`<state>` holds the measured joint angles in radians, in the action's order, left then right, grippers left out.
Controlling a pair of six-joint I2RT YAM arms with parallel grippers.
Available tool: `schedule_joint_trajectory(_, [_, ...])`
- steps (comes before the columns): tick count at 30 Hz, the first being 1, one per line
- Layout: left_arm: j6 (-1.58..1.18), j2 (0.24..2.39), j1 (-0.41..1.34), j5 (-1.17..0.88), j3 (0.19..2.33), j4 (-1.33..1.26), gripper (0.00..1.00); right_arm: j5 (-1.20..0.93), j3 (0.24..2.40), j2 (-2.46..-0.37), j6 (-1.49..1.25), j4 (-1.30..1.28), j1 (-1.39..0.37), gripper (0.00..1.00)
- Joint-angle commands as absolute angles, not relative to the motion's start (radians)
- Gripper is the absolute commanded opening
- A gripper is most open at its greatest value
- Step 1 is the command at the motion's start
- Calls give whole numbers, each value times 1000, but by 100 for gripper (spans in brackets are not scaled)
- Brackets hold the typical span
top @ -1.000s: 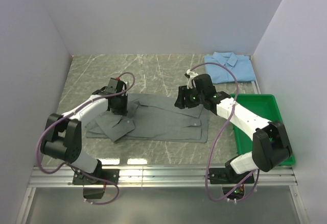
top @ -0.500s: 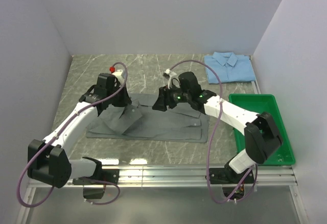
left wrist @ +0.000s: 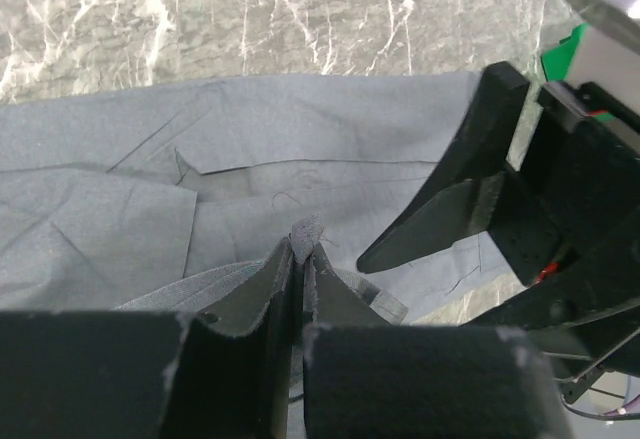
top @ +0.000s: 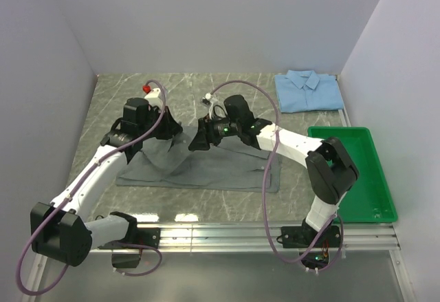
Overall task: Fold and stack the long sleeve shirts
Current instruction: Fold the shirt
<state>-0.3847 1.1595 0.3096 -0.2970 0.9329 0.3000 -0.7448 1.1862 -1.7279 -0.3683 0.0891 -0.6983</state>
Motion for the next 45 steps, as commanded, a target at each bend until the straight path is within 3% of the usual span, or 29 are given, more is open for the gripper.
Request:
schedule_joint_trajectory(1, [-396,1135,314,-330,920,235,7,-813,1265,-1749,-383,147,-709,64])
schedule_joint_trajectory(6, [-411,1126,314,-318,904,204,8,-876,1293,-1789,-408,164,-713,61])
schedule_joint_trajectory(9, [-420,1117,314,-308,890,184,8,-899,1319,-1807,-411,149,-718,54])
schedule_joint_trajectory(13, [-429,1097,314,-290,882,170,9,-920,1333,-1809,-407,135,-722,33])
schedule_joint_trajectory(14, [-431,1089,314,-291,881,161,10,-923,1332,-1807,-402,130,-724,20])
schedule_joint_trajectory(17, [-445,1078,314,-276,885,161,16,-914,1335,-1784,-367,95,-724,0])
schedule_joint_trajectory(21, [-454,1072,308,-178,940,212,32,-865,1385,-1735,-261,-85,-735,0])
schedule_joint_trajectory(22, [-457,1069,305,-145,977,219,45,-853,1406,-1724,-208,-121,-739,0])
schedule_joint_trajectory(26, [-498,1052,258,-3,1041,225,72,-808,1428,-1660,-121,-241,-779,0])
schedule_joint_trajectory(28, [-523,1051,212,43,1066,236,79,-787,1434,-1646,-79,-304,-798,0])
schedule_joint_trajectory(33, [-581,1080,85,117,1040,259,82,-752,1443,-1606,-8,-438,-882,0])
schedule_joint_trajectory(39, [-591,1198,-76,9,1005,299,78,-742,1486,-1580,78,-546,-978,0])
schedule_joint_trajectory(45, [-609,1307,-98,-77,971,285,74,-675,1517,-1583,115,-664,-1028,0])
